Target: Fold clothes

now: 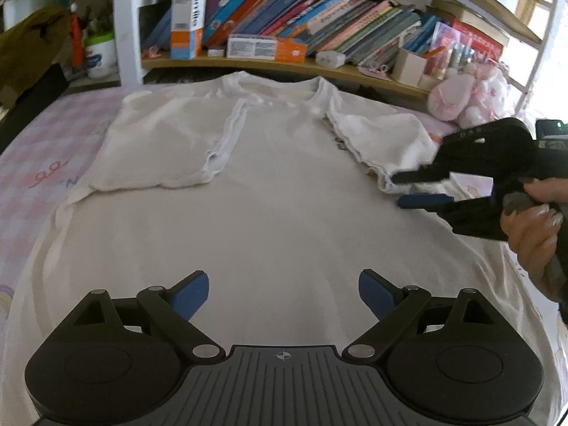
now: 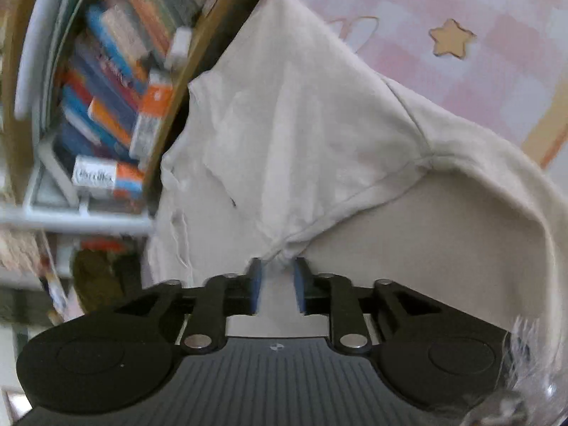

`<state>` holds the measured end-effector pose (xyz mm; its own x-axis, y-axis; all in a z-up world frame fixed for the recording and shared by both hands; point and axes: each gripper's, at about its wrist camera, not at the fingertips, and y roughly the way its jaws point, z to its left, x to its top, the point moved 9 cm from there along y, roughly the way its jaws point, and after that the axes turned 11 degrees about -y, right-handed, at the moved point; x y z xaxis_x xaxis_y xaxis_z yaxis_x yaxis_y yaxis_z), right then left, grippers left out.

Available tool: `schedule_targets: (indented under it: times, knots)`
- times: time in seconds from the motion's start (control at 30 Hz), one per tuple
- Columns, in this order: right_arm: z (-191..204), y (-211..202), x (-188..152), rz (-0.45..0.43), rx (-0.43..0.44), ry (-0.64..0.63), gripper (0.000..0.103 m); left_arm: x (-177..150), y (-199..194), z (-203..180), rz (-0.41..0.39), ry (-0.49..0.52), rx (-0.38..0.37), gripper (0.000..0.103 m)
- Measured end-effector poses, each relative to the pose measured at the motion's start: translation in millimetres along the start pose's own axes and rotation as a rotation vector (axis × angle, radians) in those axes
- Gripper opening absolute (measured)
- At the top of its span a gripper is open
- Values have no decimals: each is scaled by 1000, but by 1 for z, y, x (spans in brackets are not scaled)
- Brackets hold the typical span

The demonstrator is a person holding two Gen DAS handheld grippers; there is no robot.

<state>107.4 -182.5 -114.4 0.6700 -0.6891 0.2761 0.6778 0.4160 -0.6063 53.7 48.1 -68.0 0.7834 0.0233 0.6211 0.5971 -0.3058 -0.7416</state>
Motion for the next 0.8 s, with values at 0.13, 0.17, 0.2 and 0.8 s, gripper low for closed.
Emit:
schedule_targets:
  times: [0.13, 0.17, 0.2, 0.8]
  knots:
    - [19, -24, 1, -23, -14, -256, 38, 0, 1, -3, -2, 8, -2, 93]
    - [23, -32, 2, -42, -69, -353, 38, 1, 1, -4, -2, 10, -2, 93]
    - [25, -39, 2, -59, -132, -455, 38, 1, 2, -5, -3, 10, -2, 93]
    - [-25, -71, 5, -43, -486, -878, 18, -8, 16, -9, 47, -63, 64, 93]
